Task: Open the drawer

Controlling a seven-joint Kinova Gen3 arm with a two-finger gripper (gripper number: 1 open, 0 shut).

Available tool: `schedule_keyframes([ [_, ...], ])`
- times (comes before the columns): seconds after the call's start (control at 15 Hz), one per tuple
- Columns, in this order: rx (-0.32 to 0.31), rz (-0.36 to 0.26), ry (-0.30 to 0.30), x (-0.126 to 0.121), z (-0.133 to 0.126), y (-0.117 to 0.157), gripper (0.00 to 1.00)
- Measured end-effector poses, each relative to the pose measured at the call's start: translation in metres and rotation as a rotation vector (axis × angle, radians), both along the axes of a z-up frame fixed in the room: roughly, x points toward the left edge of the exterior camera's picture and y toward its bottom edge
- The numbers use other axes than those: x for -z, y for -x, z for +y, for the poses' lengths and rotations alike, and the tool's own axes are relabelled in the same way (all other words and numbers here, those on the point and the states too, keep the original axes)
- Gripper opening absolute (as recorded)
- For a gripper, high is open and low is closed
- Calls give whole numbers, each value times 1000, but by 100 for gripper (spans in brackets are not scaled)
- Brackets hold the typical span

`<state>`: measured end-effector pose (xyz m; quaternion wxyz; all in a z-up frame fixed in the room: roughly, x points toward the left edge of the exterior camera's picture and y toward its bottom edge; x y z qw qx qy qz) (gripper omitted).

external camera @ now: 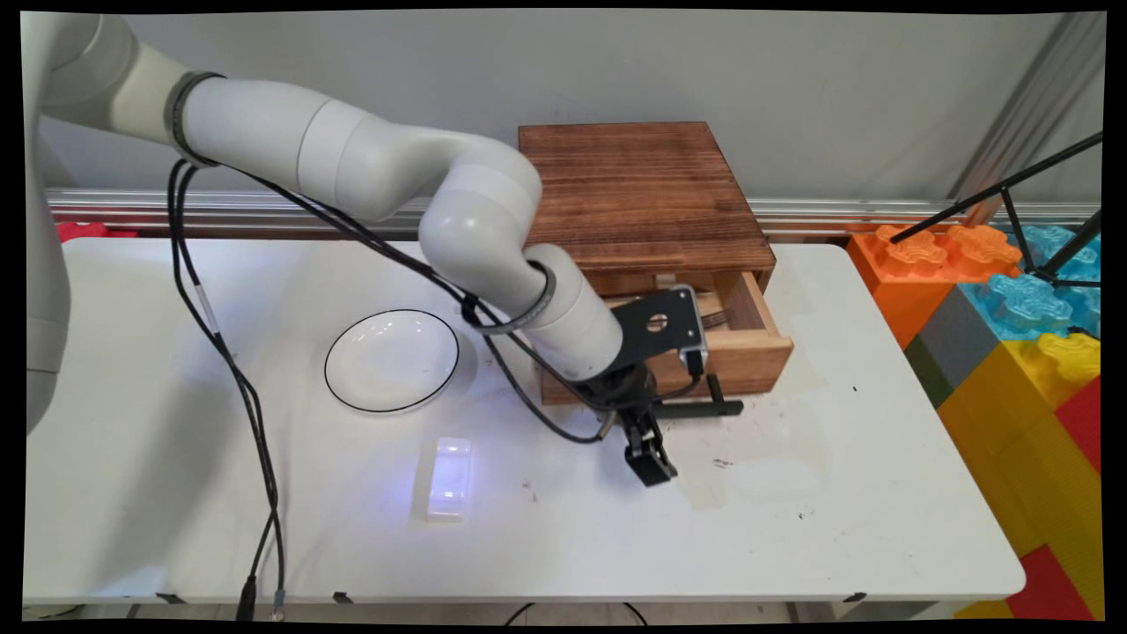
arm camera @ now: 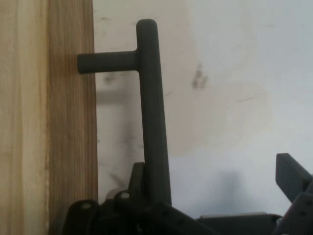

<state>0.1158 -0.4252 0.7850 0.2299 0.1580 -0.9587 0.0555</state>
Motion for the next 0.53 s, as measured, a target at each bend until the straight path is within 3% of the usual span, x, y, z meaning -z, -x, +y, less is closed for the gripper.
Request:
schedule_keyframes([
  [0.53,9,72,-37,2,43,16,100],
])
